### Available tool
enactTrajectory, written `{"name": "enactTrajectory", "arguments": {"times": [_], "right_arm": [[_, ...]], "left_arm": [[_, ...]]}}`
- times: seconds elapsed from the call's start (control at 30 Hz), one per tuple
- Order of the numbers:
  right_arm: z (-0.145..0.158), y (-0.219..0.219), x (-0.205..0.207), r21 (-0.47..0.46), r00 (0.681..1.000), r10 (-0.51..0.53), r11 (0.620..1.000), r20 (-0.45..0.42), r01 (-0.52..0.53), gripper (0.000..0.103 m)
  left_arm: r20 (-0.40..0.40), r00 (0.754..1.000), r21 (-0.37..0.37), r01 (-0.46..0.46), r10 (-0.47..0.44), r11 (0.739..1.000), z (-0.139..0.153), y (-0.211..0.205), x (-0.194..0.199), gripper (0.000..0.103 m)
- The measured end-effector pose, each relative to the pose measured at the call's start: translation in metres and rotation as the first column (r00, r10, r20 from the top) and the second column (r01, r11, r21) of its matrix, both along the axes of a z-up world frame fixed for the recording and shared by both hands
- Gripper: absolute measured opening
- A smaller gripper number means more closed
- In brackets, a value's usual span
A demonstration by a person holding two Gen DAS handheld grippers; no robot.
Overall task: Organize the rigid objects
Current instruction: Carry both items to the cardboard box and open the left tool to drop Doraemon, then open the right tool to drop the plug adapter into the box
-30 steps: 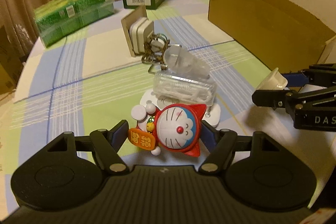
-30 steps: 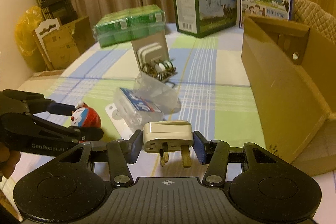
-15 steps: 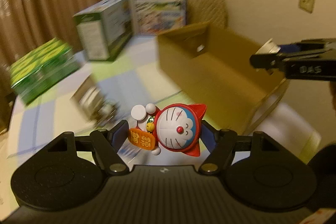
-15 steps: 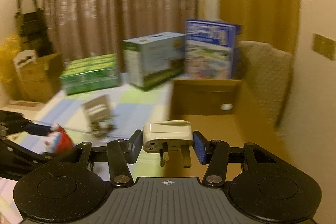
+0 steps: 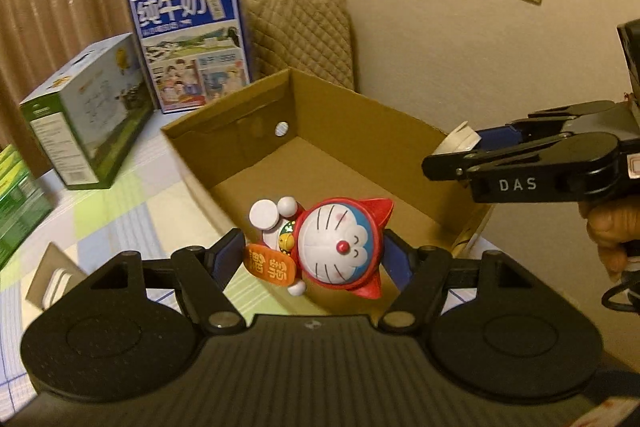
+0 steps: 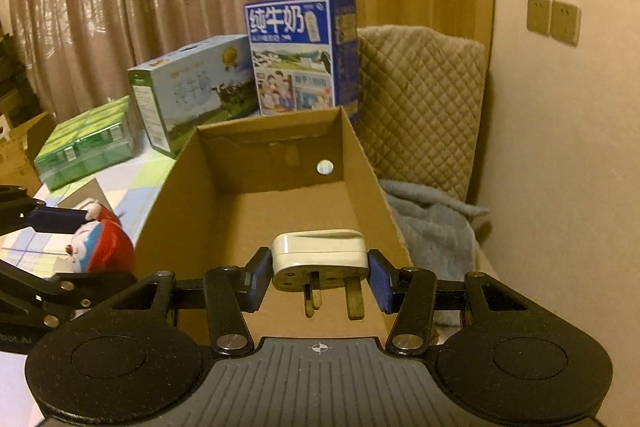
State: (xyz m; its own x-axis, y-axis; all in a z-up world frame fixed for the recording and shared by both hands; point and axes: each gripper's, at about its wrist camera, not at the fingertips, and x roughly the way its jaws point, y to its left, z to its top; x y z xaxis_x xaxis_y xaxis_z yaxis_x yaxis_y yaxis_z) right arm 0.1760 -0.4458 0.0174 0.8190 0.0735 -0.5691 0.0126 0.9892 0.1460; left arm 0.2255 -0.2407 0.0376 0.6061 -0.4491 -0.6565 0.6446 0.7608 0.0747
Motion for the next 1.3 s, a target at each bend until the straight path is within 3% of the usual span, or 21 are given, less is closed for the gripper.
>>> {"name": "enactTrajectory", "arguments": {"times": [0.37, 0.47, 0.73, 1.17, 1.3], "right_arm": [[-0.019, -0.008, 0.009, 0.024, 0.999, -0.011, 1.000, -0.031, 0.012, 0.048], [-0.021, -0.009, 0.009, 0.034, 0.999, -0.016, 0.999, -0.036, 0.018, 0.048], [-0.018, -0.007, 0.005, 0.040, 0.999, -0.011, 0.999, -0.035, 0.013, 0.048], [-0.016, 0.005, 0.009, 0.032, 0.999, -0.010, 0.999, -0.042, 0.011, 0.048], [-0.012, 0.004, 0.009, 0.052, 1.000, 0.003, 0.999, 0.006, -0.003, 0.048]], "left_arm": [[-0.024, 0.999, 0.033, 0.030, -0.029, 0.999, -0.017, -0.016, 0.008, 0.070], [0.022, 0.999, 0.032, 0.024, -0.025, 0.999, -0.013, -0.017, 0.005, 0.077], [0.059, 0.997, 0.015, -0.040, 0.039, 0.999, 0.002, 0.009, 0.004, 0.077], [0.053, 0.995, -0.003, -0.080, 0.080, 0.997, 0.004, 0.035, -0.006, 0.077], [0.054, 0.994, -0.013, -0.093, 0.093, 0.996, 0.005, 0.041, -0.007, 0.077]]}}
